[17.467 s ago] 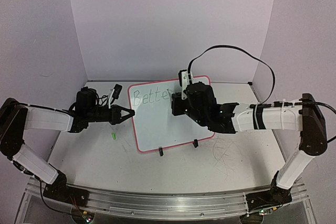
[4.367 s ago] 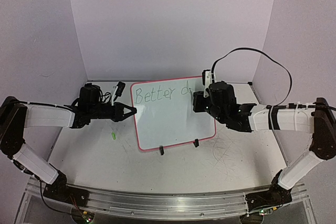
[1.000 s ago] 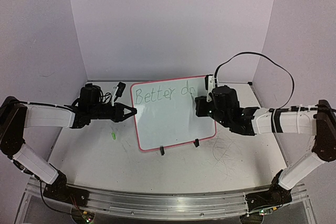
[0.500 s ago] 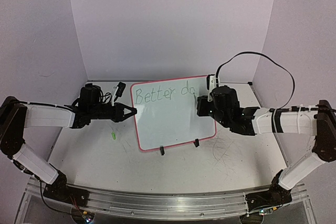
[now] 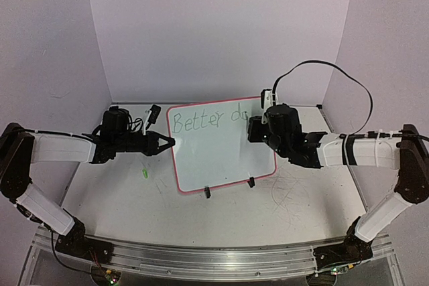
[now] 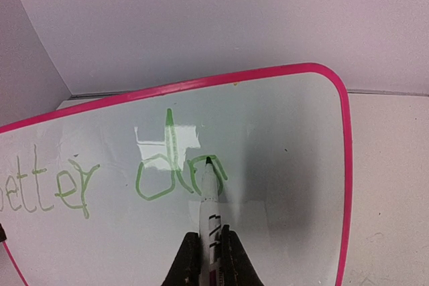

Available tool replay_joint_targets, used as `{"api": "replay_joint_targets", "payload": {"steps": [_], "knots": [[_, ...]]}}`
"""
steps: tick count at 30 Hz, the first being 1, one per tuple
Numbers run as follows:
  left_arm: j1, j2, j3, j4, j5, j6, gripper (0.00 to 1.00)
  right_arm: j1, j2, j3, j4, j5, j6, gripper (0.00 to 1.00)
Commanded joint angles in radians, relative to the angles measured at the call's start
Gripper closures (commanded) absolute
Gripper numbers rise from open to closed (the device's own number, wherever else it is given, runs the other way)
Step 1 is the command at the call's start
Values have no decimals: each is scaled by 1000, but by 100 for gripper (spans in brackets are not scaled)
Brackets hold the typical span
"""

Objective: Write a sentence on the whiteboard

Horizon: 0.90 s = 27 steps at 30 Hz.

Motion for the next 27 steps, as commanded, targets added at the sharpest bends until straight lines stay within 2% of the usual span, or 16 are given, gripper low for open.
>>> {"api": "replay_joint_targets", "payload": {"steps": [1, 14, 21, 27], "knots": [[-16, 12, 31, -36, -89, 80, 100, -12, 3, 8, 7, 30, -7, 100], [-17, 2, 24, -38, -103, 79, 100, -11, -52, -66, -44, -17, 37, 100], [-16, -1, 25, -38, -105, 79, 100, -11, -85, -87, -53, 22, 37, 100], [-17, 3, 25, -39, -104, 78, 100, -11, -143, -74, 6, 0, 8, 100]]}}
